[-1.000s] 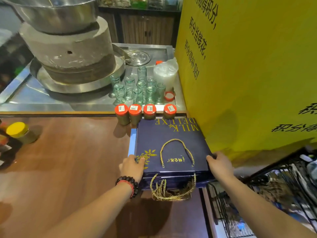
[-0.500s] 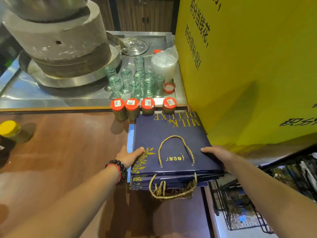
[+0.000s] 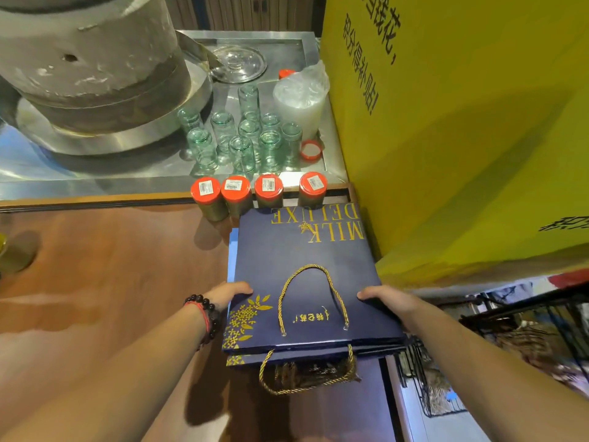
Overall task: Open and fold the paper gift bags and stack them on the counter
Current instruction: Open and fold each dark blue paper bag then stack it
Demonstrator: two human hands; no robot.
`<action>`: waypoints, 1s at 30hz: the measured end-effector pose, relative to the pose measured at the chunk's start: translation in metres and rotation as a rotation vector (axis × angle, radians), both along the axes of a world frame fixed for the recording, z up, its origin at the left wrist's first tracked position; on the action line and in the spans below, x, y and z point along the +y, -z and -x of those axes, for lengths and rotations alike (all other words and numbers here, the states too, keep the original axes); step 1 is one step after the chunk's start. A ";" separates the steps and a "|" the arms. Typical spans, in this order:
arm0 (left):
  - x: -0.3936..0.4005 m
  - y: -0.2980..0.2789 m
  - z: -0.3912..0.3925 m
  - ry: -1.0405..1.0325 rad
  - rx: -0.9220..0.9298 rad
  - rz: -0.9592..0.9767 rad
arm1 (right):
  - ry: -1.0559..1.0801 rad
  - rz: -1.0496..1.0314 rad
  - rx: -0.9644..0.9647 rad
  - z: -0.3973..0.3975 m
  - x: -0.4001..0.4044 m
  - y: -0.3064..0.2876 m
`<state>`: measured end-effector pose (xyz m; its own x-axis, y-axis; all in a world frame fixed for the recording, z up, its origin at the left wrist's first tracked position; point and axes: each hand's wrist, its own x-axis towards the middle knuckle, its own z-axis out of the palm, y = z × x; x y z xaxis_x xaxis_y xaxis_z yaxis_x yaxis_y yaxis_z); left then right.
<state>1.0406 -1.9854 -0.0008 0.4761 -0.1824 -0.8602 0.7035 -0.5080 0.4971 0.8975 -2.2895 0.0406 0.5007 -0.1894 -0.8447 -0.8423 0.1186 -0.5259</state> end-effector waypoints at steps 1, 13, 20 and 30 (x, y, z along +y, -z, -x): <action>0.000 -0.003 0.001 -0.012 0.021 0.034 | 0.000 0.040 -0.052 0.001 0.004 0.005; 0.001 -0.001 -0.003 0.038 0.026 0.047 | 0.055 0.068 -0.200 -0.002 0.010 0.028; 0.009 0.003 -0.002 0.075 -0.013 0.072 | -0.038 0.151 -0.210 0.008 0.016 0.046; 0.022 0.012 -0.004 -0.007 0.156 0.074 | -0.013 0.154 -0.210 0.009 0.025 0.048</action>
<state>1.0446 -1.9637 -0.0125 0.3390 -0.2453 -0.9083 0.7787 -0.4686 0.4172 0.8889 -2.2649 -0.0073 0.6654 -0.3001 -0.6835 -0.7135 0.0135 -0.7005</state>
